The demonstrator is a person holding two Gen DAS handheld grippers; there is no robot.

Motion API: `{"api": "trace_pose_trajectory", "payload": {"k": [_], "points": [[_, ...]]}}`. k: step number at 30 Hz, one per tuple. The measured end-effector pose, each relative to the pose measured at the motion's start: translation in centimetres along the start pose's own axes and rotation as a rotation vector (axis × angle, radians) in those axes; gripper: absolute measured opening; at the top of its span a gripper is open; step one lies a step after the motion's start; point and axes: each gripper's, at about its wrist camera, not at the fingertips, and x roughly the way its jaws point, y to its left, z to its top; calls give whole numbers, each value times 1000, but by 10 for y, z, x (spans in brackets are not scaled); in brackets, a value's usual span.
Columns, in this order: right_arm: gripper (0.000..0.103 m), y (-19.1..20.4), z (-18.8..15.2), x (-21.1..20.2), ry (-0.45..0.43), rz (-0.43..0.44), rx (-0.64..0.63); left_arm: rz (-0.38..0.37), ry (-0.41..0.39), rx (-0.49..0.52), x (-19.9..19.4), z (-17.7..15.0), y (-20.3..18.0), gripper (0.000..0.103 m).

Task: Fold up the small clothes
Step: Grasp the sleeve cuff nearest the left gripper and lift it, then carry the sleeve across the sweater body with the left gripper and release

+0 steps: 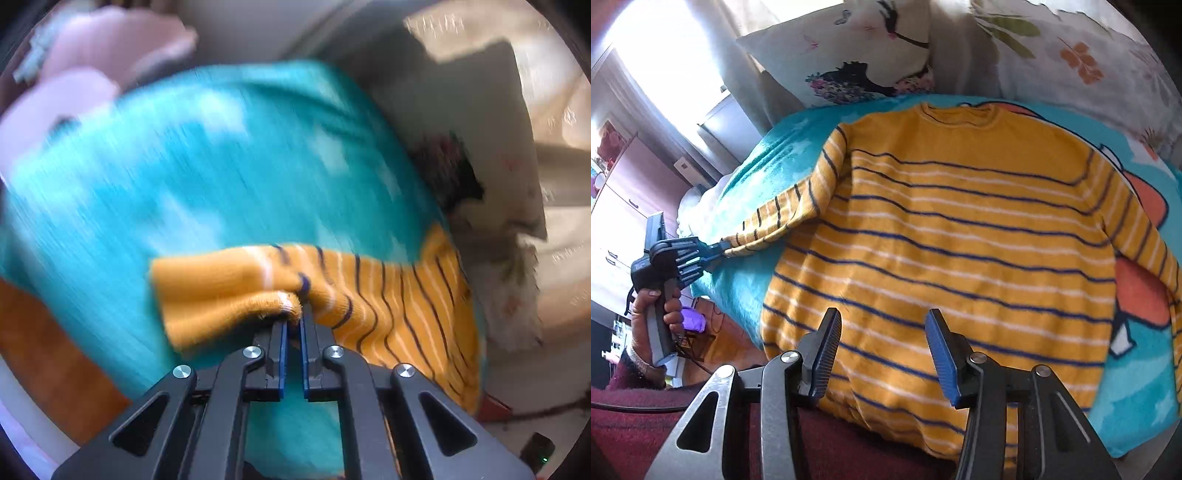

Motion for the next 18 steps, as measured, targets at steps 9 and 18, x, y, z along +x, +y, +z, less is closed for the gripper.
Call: {"api": "trace_pose_trajectory", "payload": {"k": [9, 18], "points": [[51, 33, 21, 32, 0, 14, 1, 138, -201, -1, -66, 116, 54, 5], [51, 45, 20, 56, 22, -6, 27, 154, -258, 250, -59, 136, -25, 5]]}}
